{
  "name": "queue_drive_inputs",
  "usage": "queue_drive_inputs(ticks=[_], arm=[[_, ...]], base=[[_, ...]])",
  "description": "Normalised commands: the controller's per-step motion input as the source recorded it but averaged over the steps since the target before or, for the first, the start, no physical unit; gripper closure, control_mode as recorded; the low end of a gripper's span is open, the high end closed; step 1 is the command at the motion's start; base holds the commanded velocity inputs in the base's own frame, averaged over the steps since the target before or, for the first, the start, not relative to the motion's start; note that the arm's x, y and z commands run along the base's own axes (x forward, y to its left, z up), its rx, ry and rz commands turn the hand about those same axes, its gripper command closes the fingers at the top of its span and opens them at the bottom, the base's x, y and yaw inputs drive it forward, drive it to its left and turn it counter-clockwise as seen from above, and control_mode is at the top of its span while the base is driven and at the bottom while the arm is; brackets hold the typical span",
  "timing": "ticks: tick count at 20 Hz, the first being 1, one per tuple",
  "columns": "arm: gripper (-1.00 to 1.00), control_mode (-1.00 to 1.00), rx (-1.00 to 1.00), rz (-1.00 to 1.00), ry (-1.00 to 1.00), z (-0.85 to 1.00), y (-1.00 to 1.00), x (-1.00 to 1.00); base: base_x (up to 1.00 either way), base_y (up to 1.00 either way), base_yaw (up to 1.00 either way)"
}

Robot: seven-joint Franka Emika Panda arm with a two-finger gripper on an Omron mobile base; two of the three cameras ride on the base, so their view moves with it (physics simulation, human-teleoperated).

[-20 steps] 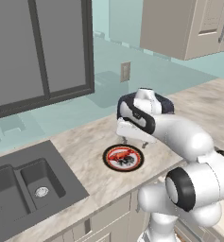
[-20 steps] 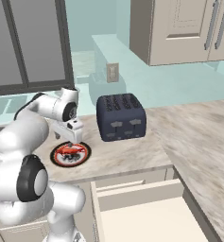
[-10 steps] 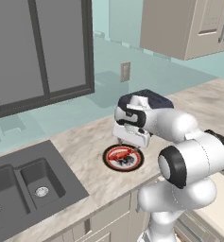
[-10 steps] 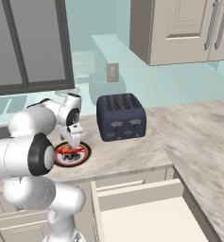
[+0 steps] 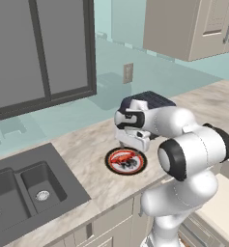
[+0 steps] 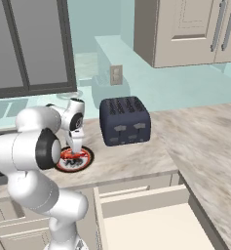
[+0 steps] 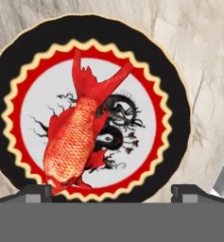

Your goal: Pick up the knife from the drawer and place it on the cutting board. Then place the meat from the plate to the cutting board.

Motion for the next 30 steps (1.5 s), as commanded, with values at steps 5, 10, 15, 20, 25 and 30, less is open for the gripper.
queue_drive_inputs(ticks=[5,10,15,20,25,30], arm=[[-1.0,-1.0,-0.05,-0.03,0.0,-0.01,0.0,0.04],[-1.0,-1.0,-0.01,0.0,0.0,-0.03,0.0,0.01],[-1.0,-1.0,0.0,0.0,0.0,-0.15,0.0,0.0],[-1.0,-1.0,0.0,0.02,0.0,-0.23,0.0,0.0],[-1.0,-1.0,-0.02,0.04,-0.05,-0.23,0.0,0.0],[-1.0,-1.0,-0.05,0.05,-0.11,-0.2,0.0,0.15]], base=[[0.0,0.0,0.0],[0.0,0.0,0.0],[0.0,0.0,0.0],[0.0,0.0,0.0],[0.0,0.0,0.0],[0.0,0.0,0.0]])
